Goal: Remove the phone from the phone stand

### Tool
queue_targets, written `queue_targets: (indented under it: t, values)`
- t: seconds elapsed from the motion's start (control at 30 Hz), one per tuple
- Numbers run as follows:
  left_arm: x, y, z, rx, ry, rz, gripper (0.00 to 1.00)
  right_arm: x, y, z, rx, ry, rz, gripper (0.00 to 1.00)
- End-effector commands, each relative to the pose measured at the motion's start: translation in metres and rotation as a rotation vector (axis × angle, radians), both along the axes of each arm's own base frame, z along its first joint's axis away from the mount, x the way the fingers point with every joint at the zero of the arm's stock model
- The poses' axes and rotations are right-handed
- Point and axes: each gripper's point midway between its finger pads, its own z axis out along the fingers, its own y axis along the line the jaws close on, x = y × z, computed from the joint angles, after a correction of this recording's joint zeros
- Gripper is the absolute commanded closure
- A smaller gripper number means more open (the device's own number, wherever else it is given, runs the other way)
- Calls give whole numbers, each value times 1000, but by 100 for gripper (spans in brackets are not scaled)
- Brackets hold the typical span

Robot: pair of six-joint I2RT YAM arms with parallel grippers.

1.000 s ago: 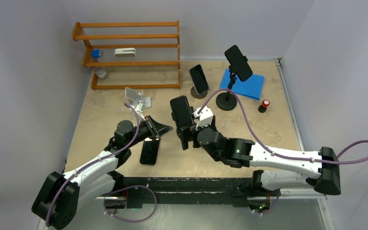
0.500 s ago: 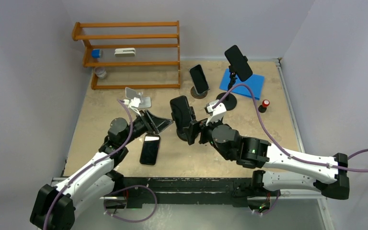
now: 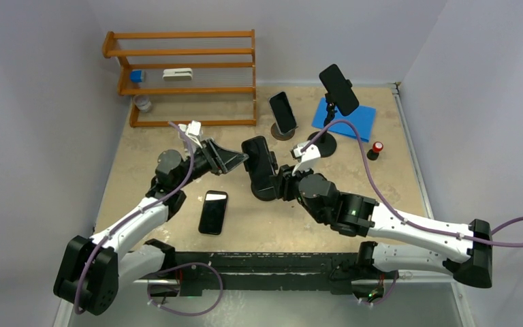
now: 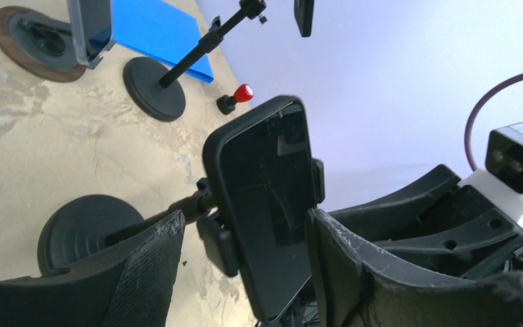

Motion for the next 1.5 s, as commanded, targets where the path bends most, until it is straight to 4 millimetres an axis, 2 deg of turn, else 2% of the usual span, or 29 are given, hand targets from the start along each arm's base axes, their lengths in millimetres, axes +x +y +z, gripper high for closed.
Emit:
queue_targets:
  t: [0.0,0.27,0.37,0.77,1.13,1.47]
  values:
    - [8,-6,39,-44,-116,-36,37,2,8,6,49,-14,16,58]
    - [18,-15,38,-36,-107,-67,38,7,3,-16,11,14,13,66]
    - [19,-17,41,-43,-116,-81,39,9,2,-17,21,12,10,69]
    - [10,-21,62,-60,-164,-141,56,10,5,-34,-6,38,21,80]
    - [6,-23,76,-51,-207,-167,63,11,8,-48,-20,66,22,82]
    - [6,-25,71,-28,-207,-184,64,15,9,-54,-32,76,19,83]
